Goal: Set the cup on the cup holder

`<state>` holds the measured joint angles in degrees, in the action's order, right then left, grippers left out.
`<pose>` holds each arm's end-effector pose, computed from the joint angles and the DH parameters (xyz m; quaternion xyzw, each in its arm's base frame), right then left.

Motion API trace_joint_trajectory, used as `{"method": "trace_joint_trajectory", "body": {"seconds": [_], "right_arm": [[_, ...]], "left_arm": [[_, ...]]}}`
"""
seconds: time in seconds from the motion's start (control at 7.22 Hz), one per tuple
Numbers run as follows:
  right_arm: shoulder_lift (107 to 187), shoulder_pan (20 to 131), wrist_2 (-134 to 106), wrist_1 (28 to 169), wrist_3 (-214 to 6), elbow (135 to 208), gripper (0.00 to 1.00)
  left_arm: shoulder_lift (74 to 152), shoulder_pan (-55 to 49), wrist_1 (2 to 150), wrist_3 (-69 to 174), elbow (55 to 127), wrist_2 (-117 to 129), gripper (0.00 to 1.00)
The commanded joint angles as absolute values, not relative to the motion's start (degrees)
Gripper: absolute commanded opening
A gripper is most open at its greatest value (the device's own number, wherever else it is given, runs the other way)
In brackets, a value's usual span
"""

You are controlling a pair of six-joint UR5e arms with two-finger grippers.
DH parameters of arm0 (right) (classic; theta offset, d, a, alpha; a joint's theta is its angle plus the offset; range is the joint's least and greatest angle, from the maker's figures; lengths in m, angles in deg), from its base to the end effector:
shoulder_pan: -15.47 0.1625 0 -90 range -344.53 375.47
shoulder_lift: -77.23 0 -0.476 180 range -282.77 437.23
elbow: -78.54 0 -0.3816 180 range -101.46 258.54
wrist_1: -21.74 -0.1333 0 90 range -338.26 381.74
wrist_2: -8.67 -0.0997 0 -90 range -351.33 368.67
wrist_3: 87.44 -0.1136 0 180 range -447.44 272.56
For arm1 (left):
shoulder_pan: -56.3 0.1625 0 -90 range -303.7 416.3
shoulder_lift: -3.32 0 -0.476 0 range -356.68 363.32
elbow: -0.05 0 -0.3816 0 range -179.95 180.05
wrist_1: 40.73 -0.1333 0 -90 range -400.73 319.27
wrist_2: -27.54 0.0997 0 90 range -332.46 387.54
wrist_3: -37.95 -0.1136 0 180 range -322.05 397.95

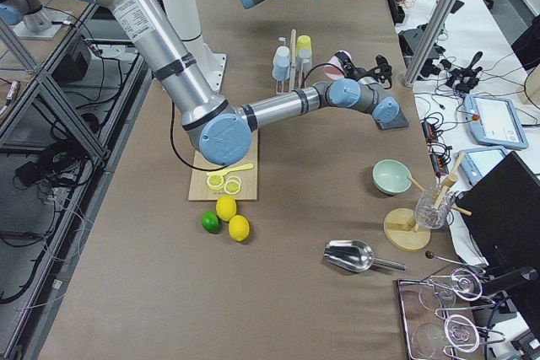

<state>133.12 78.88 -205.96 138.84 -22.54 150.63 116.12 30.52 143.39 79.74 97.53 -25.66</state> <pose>-0.2972 -0.6827 0.4056 0.2476 -0.8472 -0.2726 0.3830 0.3921 -0.4130 0.2752 0.6227 0.5818 -0.1878 0.4884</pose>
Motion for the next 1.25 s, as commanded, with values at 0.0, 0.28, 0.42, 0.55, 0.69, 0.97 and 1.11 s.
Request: {"method": "trace_joint_trajectory", "body": {"seconds": [0.0,0.28,0.42,0.55,0.69,0.97,1.11], "right_arm": [[133.0,78.5,-212.1,137.9,-3.8,150.3,0.23],[132.9,77.2,-217.0,133.7,7.8,150.3,0.23],[132.9,75.6,-219.1,131.4,11.7,150.2,0.23],[132.8,73.7,-221.8,131.3,17.6,150.2,0.23],[132.7,72.4,-222.7,131.3,22.3,149.8,0.24],[132.7,69.5,-224.8,131.3,30.8,148.5,0.24],[132.2,68.7,-224.9,131.3,33.6,148.1,0.24]], "left_arm": [[116.3,37.7,144.5,74.7,97.6,-20.9,0.00],[116.6,42.7,144.9,72.1,97.3,-15.8,0.00],[116.7,44.2,145.0,71.4,97.3,-13.8,0.00],[117.2,44.9,145.0,71.2,97.0,-13.5,0.00],[118.7,44.9,144.9,71.2,96.6,-13.0,0.00],[120.6,44.4,145.0,71.2,94.0,-11.4,0.00],[120.7,43.7,145.1,71.3,93.3,-10.9,0.00]]}}
